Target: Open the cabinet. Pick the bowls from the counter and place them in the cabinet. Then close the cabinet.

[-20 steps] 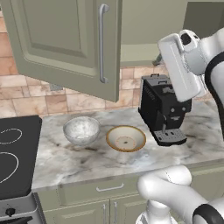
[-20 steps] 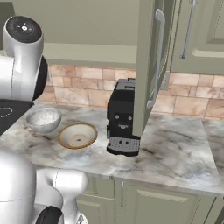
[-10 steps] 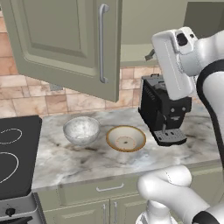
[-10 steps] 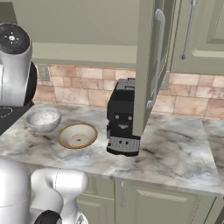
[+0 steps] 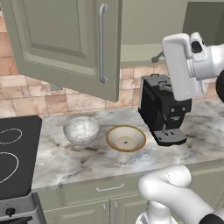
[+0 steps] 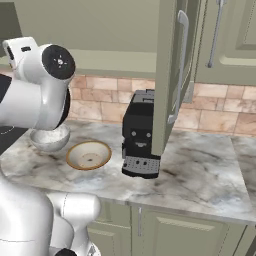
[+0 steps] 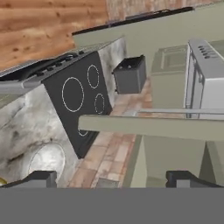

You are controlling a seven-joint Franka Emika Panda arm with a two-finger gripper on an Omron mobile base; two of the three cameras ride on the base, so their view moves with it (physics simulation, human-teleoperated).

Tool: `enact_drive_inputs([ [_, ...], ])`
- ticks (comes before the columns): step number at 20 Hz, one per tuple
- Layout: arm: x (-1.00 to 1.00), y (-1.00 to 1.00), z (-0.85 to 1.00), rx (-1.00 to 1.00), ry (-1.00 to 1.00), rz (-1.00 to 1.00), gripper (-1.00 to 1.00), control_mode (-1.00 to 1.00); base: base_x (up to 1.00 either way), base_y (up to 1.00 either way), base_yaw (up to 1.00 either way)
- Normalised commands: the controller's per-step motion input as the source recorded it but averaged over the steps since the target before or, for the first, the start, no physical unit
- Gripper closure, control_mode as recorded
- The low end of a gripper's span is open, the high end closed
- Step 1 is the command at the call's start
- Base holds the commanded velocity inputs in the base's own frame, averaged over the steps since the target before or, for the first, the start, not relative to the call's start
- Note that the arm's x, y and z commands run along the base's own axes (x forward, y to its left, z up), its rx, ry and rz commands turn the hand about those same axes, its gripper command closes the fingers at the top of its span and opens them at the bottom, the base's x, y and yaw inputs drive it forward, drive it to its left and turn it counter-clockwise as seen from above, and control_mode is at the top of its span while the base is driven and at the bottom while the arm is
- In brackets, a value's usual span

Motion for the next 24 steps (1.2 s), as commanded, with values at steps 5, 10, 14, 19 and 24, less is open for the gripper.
enact_drive_inputs([
  [5,0.18,0.12,0.0,0.07,0.01,0.25,-1.0,-1.0,0.0,0.0,0.0],
  [10,0.17,0.26,0.0,0.07,0.0,0.11,-1.0,-1.0,0.0,0.0,0.0],
  [14,0.23,0.38,-0.04,0.1,0.0,0.0,-1.0,-1.0,0.0,0.0,0.0],
  [19,0.19,0.29,-0.21,0.16,0.01,-0.02,-1.0,-1.0,0.0,0.0,0.0],
  [24,0.16,0.35,-0.23,0.23,0.05,-0.03,-1.0,-1.0,0.0,0.0,0.0],
])
